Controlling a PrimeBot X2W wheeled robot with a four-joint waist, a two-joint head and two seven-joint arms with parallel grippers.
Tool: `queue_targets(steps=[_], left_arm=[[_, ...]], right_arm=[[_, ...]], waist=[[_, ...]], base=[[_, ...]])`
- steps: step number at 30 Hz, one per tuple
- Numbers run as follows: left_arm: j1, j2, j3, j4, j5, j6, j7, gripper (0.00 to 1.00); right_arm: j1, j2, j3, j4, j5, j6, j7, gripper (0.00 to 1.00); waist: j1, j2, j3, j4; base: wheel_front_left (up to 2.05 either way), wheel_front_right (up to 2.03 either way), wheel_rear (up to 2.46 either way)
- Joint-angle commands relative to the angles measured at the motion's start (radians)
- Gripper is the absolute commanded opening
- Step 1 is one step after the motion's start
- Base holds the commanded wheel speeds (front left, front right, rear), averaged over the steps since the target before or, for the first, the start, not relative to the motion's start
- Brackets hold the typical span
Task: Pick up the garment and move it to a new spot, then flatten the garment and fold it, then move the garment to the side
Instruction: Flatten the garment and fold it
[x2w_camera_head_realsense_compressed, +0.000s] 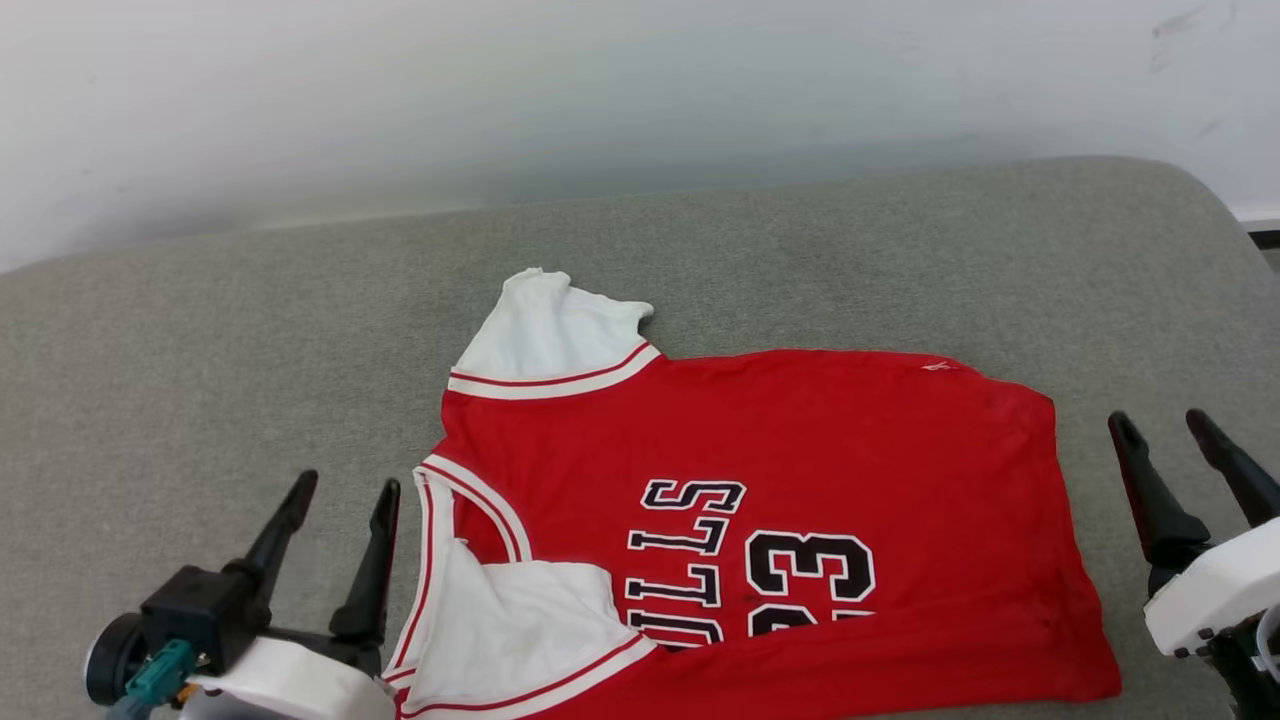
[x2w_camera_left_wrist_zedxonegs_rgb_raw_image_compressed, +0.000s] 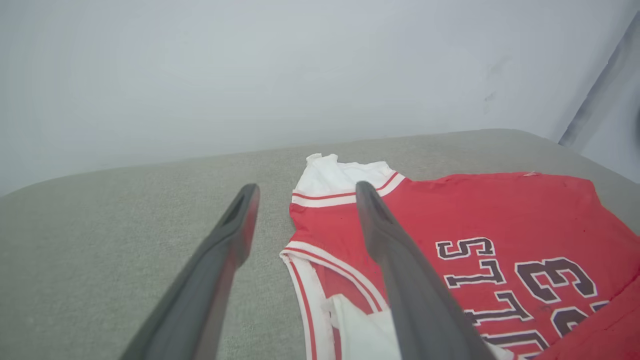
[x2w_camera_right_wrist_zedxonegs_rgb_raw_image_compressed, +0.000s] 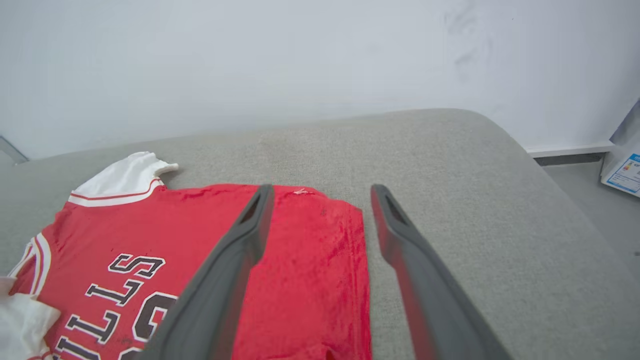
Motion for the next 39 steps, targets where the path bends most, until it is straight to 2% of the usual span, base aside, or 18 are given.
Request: queue_targets(steps=[1, 4, 7, 10, 14, 17, 23, 28, 35, 39], left_arm=[[-0.006, -0.012, 0.019, -0.011, 0.021, 0.002, -0.009, 1.00], [-0.009, -0.061, 0.082, -0.049, 0.060, -0.002, -0.014, 1.00], [-0.009, -0.097, 0.126, -0.070, 0.100, -0.039, -0.014, 1.00], [-0.026, -0.106, 0.150, -0.059, 0.126, -0.081, -0.013, 1.00], [-0.081, -0.074, 0.164, -0.032, 0.133, -0.129, -0.005, 1.00], [-0.171, -0.033, 0.163, -0.021, 0.120, -0.169, 0.061, 1.00], [-0.436, 0.078, 0.150, 0.027, 0.070, -0.270, 0.322, 1.00], [-0.669, 0.154, 0.113, 0.143, -0.007, -0.320, 0.596, 1.00], [-0.890, 0.198, 0.057, 0.293, -0.164, -0.332, 1.018, 1.00], [-0.974, 0.214, 0.039, 0.364, -0.198, -0.327, 1.170, 1.00]], right_arm=[[-0.004, 0.014, 0.003, -0.009, 0.012, -0.001, -0.038, 1.00], [0.007, 0.032, 0.012, -0.025, 0.024, -0.001, -0.133, 1.00], [0.010, 0.043, 0.014, -0.035, 0.020, -0.001, -0.221, 1.00], [0.006, 0.053, 0.019, -0.034, 0.016, -0.001, -0.278, 1.00], [-0.007, 0.060, 0.026, -0.036, 0.003, -0.001, -0.317, 1.00], [-0.026, 0.064, 0.033, -0.045, -0.014, -0.001, -0.337, 1.00], [-0.065, 0.087, 0.052, -0.062, -0.027, -0.001, -0.371, 1.00], [-0.096, 0.111, 0.069, -0.046, -0.023, -0.001, -0.400, 1.00], [-0.130, 0.137, 0.099, 0.002, -0.014, -0.001, -0.439, 1.00], [-0.145, 0.150, 0.116, 0.031, -0.006, -0.001, -0.459, 1.00]], waist=[[0.0000, 0.0000, 0.000, -0.007], [0.0000, 0.0000, 0.005, -0.018], [0.0000, 0.0000, 0.016, -0.031], [0.0000, 0.0000, 0.031, -0.050], [0.0000, 0.0000, 0.068, -0.086], [0.0000, 0.0000, 0.118, -0.117], [0.0000, 0.0000, 0.232, -0.182], [0.0000, 0.0000, 0.310, -0.234], [0.0000, 0.0000, 0.382, -0.295], [0.0000, 0.0000, 0.419, -0.329]], base=[[0.00, 0.00, 0.00], [0.00, 0.00, 0.00], [0.00, 0.00, 0.00], [0.00, 0.00, 0.00], [0.00, 0.00, 0.00], [0.00, 0.00, 0.00], [0.00, 0.00, 0.00], [0.00, 0.00, 0.00], [0.00, 0.00, 0.00], [0.00, 0.00, 0.00]])
